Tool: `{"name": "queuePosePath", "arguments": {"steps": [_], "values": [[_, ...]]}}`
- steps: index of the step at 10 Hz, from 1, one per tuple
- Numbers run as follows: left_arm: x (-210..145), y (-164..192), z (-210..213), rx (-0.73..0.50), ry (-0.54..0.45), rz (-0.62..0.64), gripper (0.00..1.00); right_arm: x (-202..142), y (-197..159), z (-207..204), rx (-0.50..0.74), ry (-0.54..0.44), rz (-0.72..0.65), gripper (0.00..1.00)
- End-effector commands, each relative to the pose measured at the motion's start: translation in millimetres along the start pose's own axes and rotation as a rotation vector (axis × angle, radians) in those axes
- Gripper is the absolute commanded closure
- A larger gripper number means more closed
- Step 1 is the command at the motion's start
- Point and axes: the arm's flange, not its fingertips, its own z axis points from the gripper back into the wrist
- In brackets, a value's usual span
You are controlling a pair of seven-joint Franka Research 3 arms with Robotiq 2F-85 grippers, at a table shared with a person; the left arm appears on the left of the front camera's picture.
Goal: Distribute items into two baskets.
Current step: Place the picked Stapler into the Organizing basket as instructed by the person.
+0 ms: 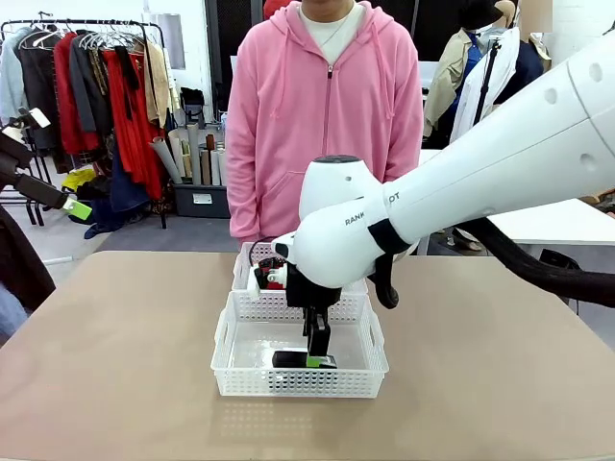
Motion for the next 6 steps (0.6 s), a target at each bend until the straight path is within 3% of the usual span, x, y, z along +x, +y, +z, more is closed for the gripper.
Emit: {"name": "queuePosePath", "arguments": {"steps": [1, 6], "values": [[0.5, -0.9, 0.9, -0.004, -0.009, -0.001, 0.0, -20.7, -1.3, 31.7, 0.006, -0.026, -0.058, 0.0], [0.5, -0.9, 0.9, -0.004, -0.009, -0.001, 0.0, -44.1, -5.4, 58.9, 0.04, 0.015, -0.187, 0.0]]}}
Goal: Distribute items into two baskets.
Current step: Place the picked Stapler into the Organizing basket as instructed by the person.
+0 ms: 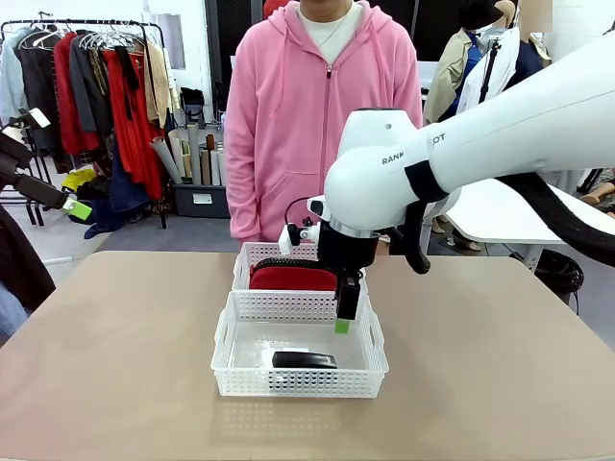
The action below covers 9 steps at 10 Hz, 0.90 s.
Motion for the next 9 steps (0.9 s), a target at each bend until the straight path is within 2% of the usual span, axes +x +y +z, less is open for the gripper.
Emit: {"name": "queuePosePath", "arguments": {"steps": [1, 2, 3, 9], "values": [[0.6, -0.9, 0.9, -0.004, -0.008, -0.001, 0.0, -3.2, 4.0, 2.8, 0.004, 0.003, -0.046, 0.0], [0.6, -0.9, 0.9, -0.004, -0.008, -0.001, 0.0, -4.7, 1.6, 7.3, -0.009, 0.037, -0.107, 0.0], [0.6, -0.9, 0.9, -0.004, -0.008, -0.001, 0.0, -2.1, -0.2, 0.2, 0.007, 0.007, -0.015, 0.0], [0.6, -0.9, 0.9, -0.004, -0.008, -0.001, 0.0, -2.1, -0.2, 0.2, 0.007, 0.007, -0.015, 0.0]]}}
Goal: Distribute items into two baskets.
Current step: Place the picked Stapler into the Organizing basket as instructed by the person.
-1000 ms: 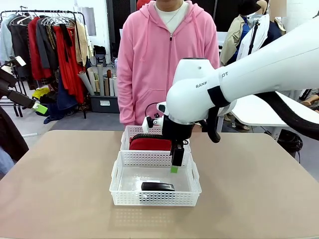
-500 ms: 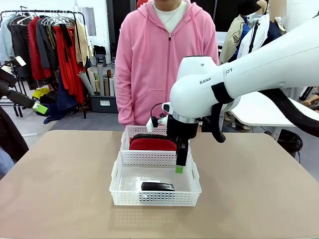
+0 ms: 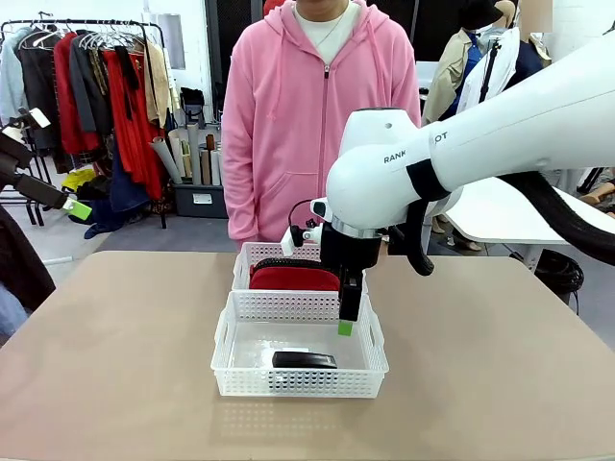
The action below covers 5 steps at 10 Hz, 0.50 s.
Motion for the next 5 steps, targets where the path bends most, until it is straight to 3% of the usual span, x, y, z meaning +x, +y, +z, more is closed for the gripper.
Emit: {"name": "queuePosePath", "arguments": {"steps": [1, 5], "values": [[0.6, -0.9, 0.9, -0.004, -0.008, -0.001, 0.0, -0.4, -1.6, 1.0, -0.004, -0.008, 0.015, 0.0], [0.6, -0.9, 0.9, -0.004, -0.008, -0.001, 0.0, 0.0, 0.0, 0.0, 0.0, 0.0, 0.0, 0.0]]}}
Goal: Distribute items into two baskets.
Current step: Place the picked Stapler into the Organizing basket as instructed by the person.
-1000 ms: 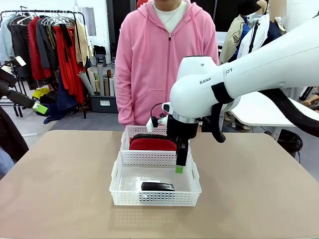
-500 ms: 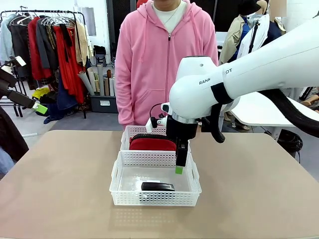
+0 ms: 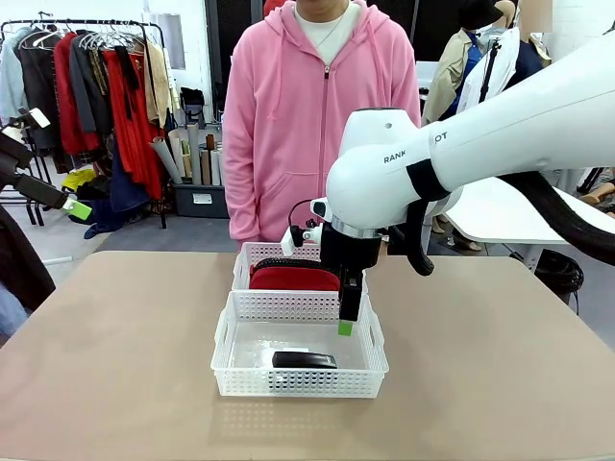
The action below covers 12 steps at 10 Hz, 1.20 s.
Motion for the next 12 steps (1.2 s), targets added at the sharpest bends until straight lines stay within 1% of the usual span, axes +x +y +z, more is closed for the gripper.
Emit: {"name": "queuePosePath", "arguments": {"steps": [1, 2, 3, 4, 5, 6, 7, 8, 9, 10, 12], "values": [[0.6, -0.9, 0.9, -0.004, -0.008, -0.001, 0.0, -19.2, -17.0, 16.7, -0.007, -0.007, -0.137, 0.0], [0.6, -0.9, 0.9, -0.004, -0.008, -0.001, 0.0, -40.1, -31.1, 38.5, 0.016, -0.056, -0.257, 0.0], [0.6, -0.9, 0.9, -0.004, -0.008, -0.001, 0.0, -59.4, -40.5, 57.0, 0.033, -0.112, -0.334, 0.0], [0.6, -0.9, 0.9, -0.004, -0.008, -0.001, 0.0, -81.3, -47.4, 72.3, 0.043, -0.139, -0.402, 0.0], [0.6, -0.9, 0.9, -0.004, -0.008, -0.001, 0.0, -105.9, -55.3, 87.4, 0.065, -0.17, -0.434, 0.0], [0.6, -0.9, 0.9, -0.004, -0.008, -0.001, 0.0, -138.0, -69.0, 108.1, 0.079, -0.215, -0.492, 0.0], [0.6, -0.9, 0.9, -0.004, -0.008, -0.001, 0.0, -165.5, -81.2, 123.9, 0.111, -0.225, -0.569, 0.0], [0.6, -0.9, 0.9, -0.004, -0.008, -0.001, 0.0, -193.5, -93.2, 134.9, 0.143, -0.287, -0.621, 0.0], [0.6, -0.9, 0.9, -0.004, -0.008, -0.001, 0.0, -230.7, -101.8, 142.5, 0.187, -0.388, -0.681, 0.0], [0.6, -0.9, 0.9, -0.004, -0.008, -0.001, 0.0, -253.6, -98.7, 146.3, 0.215, -0.471, -0.694, 0.0], [0.6, -0.9, 0.9, -0.004, -0.008, -0.001, 0.0, -305.2, -84.8, 153.0, 0.229, -0.603, -0.756, 0.0]]}}
